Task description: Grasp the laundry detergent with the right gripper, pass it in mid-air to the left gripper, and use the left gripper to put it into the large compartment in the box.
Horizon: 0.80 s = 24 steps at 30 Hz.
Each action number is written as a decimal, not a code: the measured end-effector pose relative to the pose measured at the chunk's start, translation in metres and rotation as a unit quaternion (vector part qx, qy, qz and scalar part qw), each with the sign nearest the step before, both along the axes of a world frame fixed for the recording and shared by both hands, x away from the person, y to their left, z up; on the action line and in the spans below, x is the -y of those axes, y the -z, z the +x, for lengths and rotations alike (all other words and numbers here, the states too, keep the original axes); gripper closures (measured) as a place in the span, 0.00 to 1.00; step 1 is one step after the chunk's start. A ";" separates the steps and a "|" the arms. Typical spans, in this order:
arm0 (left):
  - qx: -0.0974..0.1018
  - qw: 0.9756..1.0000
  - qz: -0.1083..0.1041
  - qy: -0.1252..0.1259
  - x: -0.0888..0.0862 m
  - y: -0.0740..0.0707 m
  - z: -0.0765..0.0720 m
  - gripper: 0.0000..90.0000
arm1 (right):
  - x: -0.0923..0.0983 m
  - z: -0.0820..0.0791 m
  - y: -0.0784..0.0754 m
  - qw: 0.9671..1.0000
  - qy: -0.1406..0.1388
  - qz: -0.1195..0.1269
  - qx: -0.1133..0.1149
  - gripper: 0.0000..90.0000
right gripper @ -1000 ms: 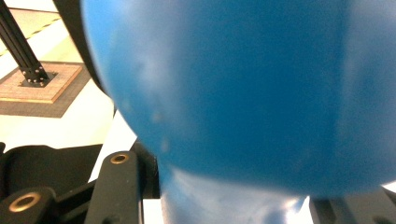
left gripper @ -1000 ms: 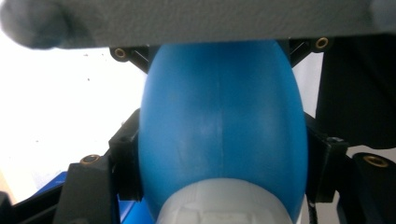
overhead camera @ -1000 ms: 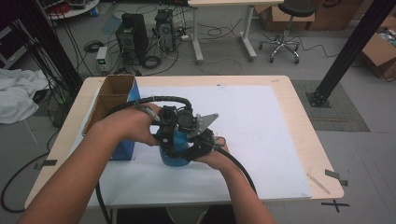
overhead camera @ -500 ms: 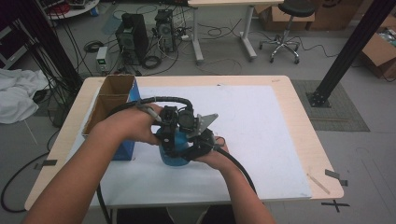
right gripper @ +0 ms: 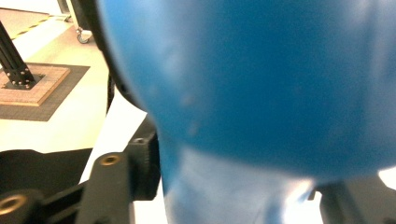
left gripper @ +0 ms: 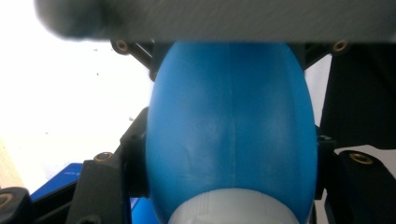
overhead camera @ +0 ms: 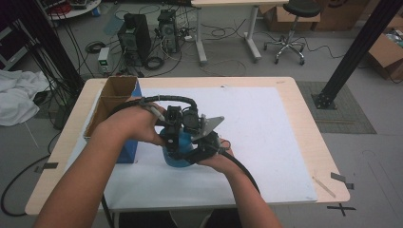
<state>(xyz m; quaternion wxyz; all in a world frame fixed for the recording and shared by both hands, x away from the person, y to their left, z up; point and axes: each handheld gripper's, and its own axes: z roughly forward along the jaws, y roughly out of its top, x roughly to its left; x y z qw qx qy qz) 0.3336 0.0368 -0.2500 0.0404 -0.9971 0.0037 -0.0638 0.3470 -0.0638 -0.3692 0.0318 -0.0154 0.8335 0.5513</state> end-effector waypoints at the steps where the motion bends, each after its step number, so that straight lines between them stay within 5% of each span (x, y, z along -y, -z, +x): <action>1: -0.001 1.000 -0.002 -0.002 0.000 0.000 0.001 0.43 | 0.000 0.000 0.000 1.000 0.000 0.000 0.000 0.44; 6: -0.005 1.000 0.003 -0.010 -0.002 0.000 0.004 0.43 | 0.007 -0.002 -0.002 1.000 0.006 -0.009 -0.022 0.33; 16: -0.011 0.999 -0.002 -0.044 -0.011 -0.009 0.011 0.43 | 0.025 0.003 -0.013 0.998 0.026 -0.060 -0.020 0.14; 24: -0.018 0.996 -0.011 -0.085 -0.021 -0.027 0.020 0.43 | 0.045 0.006 -0.029 0.991 0.044 -0.124 -0.016 0.00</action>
